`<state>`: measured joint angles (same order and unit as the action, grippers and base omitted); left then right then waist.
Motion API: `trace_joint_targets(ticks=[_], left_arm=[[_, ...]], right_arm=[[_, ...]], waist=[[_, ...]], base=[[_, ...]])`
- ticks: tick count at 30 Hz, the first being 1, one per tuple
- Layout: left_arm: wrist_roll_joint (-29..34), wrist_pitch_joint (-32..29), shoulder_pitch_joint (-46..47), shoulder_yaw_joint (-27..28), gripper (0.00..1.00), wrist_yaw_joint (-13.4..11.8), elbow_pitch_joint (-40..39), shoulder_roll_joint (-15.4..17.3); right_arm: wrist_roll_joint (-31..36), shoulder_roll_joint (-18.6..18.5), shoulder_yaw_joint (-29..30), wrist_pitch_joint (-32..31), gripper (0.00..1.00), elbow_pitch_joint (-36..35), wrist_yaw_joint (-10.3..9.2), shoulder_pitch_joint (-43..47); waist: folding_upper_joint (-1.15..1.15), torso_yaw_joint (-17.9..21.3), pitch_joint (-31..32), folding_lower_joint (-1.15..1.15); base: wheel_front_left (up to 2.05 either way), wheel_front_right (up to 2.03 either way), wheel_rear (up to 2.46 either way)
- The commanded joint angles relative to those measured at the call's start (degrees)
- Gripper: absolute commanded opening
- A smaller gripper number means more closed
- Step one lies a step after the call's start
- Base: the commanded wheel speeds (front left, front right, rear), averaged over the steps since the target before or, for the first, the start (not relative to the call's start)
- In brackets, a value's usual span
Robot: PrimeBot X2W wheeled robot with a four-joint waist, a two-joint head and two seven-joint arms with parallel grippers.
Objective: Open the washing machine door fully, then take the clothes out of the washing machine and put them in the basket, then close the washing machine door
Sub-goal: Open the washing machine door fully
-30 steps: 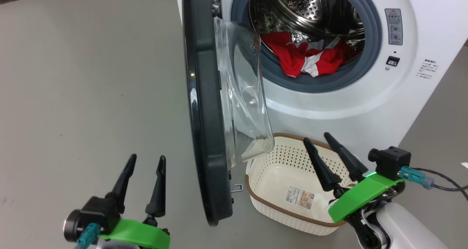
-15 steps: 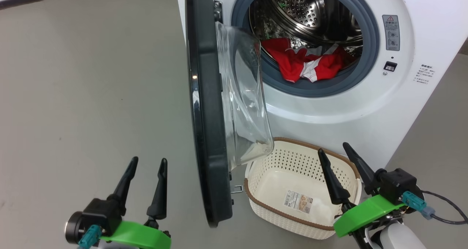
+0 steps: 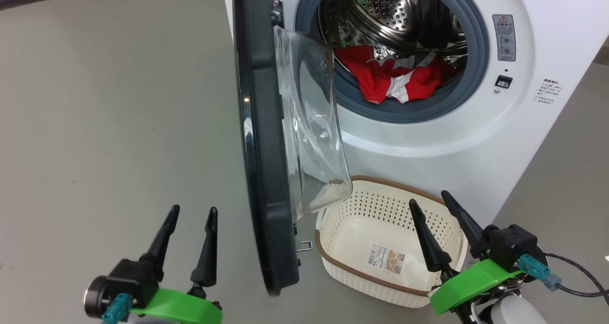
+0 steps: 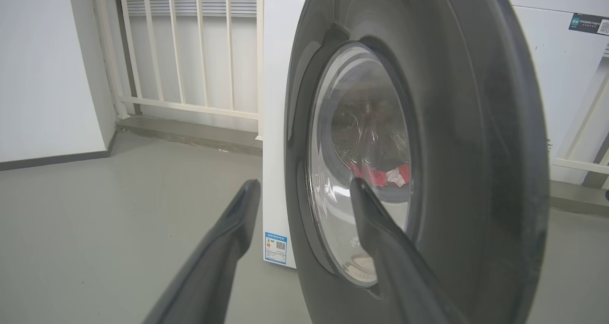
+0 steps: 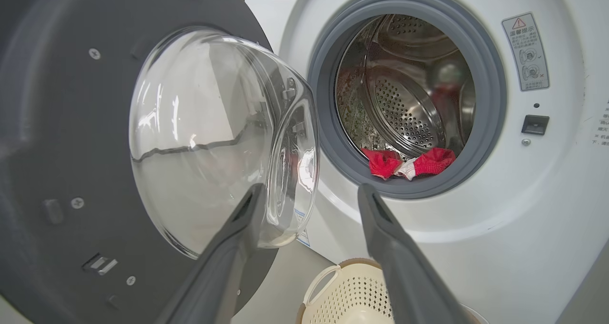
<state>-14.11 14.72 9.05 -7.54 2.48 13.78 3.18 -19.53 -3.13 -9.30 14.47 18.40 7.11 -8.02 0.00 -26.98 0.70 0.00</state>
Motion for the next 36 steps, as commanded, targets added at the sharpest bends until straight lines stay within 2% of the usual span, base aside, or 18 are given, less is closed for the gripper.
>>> trace_joint_targets(ticks=[1, 10, 11, 12, 13, 21, 28, 32, 36], left_arm=[[0.3, 0.3, 0.3, 1.6, 1.0, -0.4, -1.3, 1.2], [0.0, 0.3, 0.9, 1.6, 1.0, -0.4, -1.4, 1.4], [-0.3, 0.3, 1.1, 1.8, 0.95, -0.5, -1.5, 1.3], [-0.6, 0.3, 1.3, 1.9, 0.24, -0.5, -2.0, 1.2], [-0.9, 0.3, 1.5, 2.0, 0.0, -0.6, -2.4, 1.1], [-1.9, 0.3, 4.3, 3.1, 0.0, -0.9, -8.5, 0.4], [-1.8, 0.3, 7.9, 3.5, 0.0, -0.9, -18.0, -0.1], [-1.8, 0.3, 8.7, 2.1, 0.0, -0.6, -21.0, -0.2], [-5.1, 0.0, 8.4, -3.0, 0.0, 0.4, -22.4, -0.3]], right_arm=[[0.1, 0.2, -1.3, 0.5, 1.0, -1.6, 0.37, -0.6], [-0.5, 0.2, -1.4, 0.5, 1.0, -1.4, 0.37, -0.8], [-0.5, 0.2, -1.5, 0.5, 1.0, -1.4, 0.37, -0.9], [-0.6, 0.2, -1.5, 0.5, 1.0, -1.3, 0.37, -1.0], [-0.6, 0.2, -1.5, 0.5, 1.0, -1.3, 0.37, -1.1], [-0.8, 0.2, -1.6, 0.5, 1.0, -0.8, 0.37, -1.4], [-0.3, 0.2, -2.8, 0.5, 1.0, -0.2, 0.37, -1.7], [-0.2, 0.2, -3.1, 0.5, 1.0, -0.1, 0.37, -1.9], [-0.4, 0.2, -3.3, 0.5, 1.0, 0.0, 0.37, -2.0]], waist=[[0.0, 0.0, 0.0, 0.0], [0.0, 0.1, -0.8, 0.0], [0.0, 0.1, -0.9, 0.0], [0.0, 0.1, -1.0, 0.0], [0.0, 0.2, -1.0, 0.0], [0.0, 0.3, -1.2, 0.0], [0.0, 1.1, -1.4, 0.0], [0.0, 1.5, -1.5, 0.0], [0.0, 2.1, -1.5, 0.0]], base=[[0.0, 0.0, 0.0], [0.0, 0.0, 0.0], [0.0, 0.0, 0.0], [0.0, 0.0, 0.0], [0.0, 0.0, 0.0], [0.0, 0.0, 0.0], [0.0, 0.0, 0.0], [0.0, 0.0, 0.0], [0.0, 0.0, 0.0]])
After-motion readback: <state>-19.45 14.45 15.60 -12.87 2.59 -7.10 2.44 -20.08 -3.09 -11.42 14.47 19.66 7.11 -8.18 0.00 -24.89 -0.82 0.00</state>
